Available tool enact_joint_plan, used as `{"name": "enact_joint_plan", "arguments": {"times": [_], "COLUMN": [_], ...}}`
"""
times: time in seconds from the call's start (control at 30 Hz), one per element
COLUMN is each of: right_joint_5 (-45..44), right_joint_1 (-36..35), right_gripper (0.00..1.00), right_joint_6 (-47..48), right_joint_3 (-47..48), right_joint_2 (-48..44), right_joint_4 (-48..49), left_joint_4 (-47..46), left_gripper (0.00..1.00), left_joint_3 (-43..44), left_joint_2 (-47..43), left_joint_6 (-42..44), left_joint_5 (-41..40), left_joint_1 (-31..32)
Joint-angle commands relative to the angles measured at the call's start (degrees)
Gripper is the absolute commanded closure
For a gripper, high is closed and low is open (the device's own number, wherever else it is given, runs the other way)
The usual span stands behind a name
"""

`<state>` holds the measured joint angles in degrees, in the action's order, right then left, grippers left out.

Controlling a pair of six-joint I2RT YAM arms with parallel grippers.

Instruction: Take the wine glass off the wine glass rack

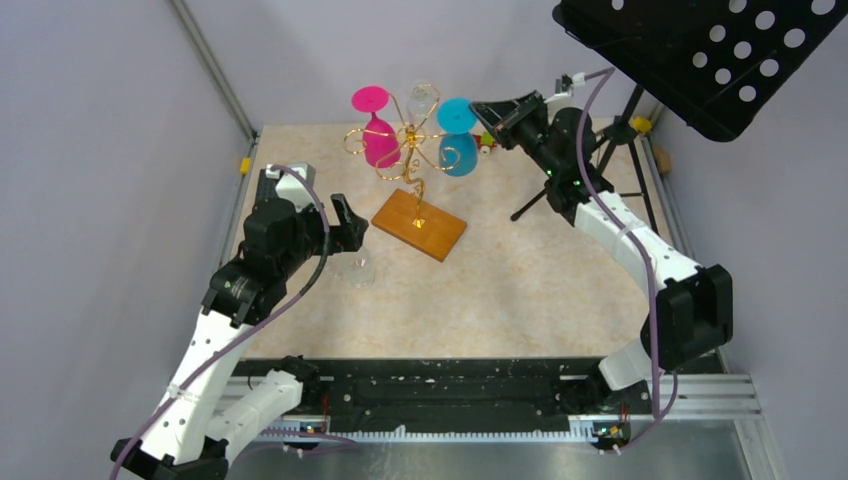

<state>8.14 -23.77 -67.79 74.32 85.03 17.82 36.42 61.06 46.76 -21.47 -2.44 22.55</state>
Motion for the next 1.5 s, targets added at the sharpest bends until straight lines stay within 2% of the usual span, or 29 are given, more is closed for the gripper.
{"name": "enact_joint_plan", "arguments": {"times": [0.0,0.2,0.47,0.9,1.1,1.2,1.3,1.47], "right_joint_5": [4.1,6.1,-1.0,-15.3,-20.5,-21.1,-21.7,-19.8], "right_joint_1": [0.1,0.0,-0.5,-0.5,-0.6,-0.6,-0.6,-0.6], "right_gripper": [1.0,1.0,1.0,1.0,1.0,1.0,1.0,1.0], "right_joint_6": [-1.4,-0.9,3.4,2.2,-1.1,-2.5,-4.7,-5.3], "right_joint_3": [3.7,8.9,9.4,-0.1,-9.6,-12.0,-14.5,-19.2], "right_joint_2": [3.6,9.0,10.5,3.8,-2.3,-5.6,-10.2,-19.1], "right_joint_4": [4.6,6.9,9.7,13.8,21.6,20.1,13.3,2.9], "left_joint_4": [-1.5,-1.1,-1.3,-1.7,-2.2,-2.3,-2.3,-5.0], "left_gripper": [0.07,0.08,0.08,0.07,0.07,0.07,0.07,0.05], "left_joint_3": [0.4,0.4,0.0,-0.1,-0.2,0.1,0.2,-0.5], "left_joint_2": [-0.2,0.1,0.2,0.2,-0.5,-0.5,-0.9,-1.5], "left_joint_6": [0.4,0.3,-0.4,-1.1,-1.3,-1.4,-1.5,0.1], "left_joint_5": [0.3,1.0,2.1,3.9,4.4,5.2,6.8,18.6], "left_joint_1": [-0.1,-0.1,-0.1,-0.2,-0.2,-0.2,-0.2,-0.1]}}
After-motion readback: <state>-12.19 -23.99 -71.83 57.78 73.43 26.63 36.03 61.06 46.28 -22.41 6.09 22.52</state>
